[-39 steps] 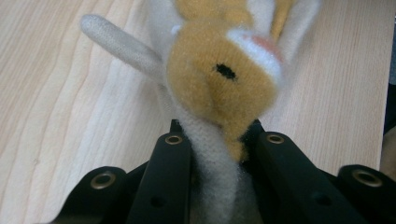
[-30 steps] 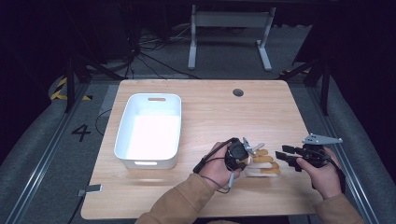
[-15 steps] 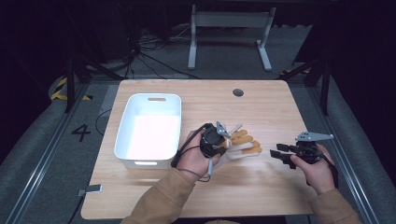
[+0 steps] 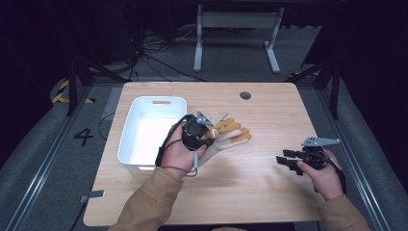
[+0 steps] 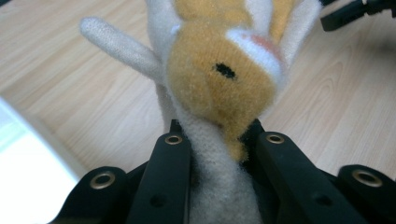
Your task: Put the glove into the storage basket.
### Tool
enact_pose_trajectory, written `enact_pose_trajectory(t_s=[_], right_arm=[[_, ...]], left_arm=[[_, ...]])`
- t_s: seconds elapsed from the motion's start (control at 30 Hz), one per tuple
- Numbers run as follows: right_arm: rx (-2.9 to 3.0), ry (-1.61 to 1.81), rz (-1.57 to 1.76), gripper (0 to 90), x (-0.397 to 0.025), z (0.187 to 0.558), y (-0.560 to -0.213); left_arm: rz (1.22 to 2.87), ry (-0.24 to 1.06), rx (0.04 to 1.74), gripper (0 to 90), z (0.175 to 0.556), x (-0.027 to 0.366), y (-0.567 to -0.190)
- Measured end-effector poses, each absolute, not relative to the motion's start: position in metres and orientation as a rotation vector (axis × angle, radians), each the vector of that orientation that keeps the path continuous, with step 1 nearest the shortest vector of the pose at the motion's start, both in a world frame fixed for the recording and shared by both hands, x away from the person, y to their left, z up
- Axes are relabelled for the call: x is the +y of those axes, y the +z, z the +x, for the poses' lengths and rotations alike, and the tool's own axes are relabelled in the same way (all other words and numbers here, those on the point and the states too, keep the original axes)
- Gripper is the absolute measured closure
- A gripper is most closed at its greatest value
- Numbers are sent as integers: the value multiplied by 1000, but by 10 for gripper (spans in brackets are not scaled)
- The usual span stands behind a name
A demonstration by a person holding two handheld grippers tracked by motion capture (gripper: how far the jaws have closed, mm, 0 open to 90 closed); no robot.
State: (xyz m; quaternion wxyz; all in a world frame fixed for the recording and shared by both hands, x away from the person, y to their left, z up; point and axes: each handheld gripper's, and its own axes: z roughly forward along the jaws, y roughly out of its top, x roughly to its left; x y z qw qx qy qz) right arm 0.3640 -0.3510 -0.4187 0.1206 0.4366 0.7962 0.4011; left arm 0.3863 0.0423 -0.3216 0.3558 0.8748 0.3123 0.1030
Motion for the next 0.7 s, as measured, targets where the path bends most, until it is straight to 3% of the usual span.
enact_pose_trajectory(t_s=[0.7], right_arm=[[2325, 1142, 1316, 504, -355, 353, -426]], left_arm=[[2141, 392, 1057, 805, 409, 126, -301]])
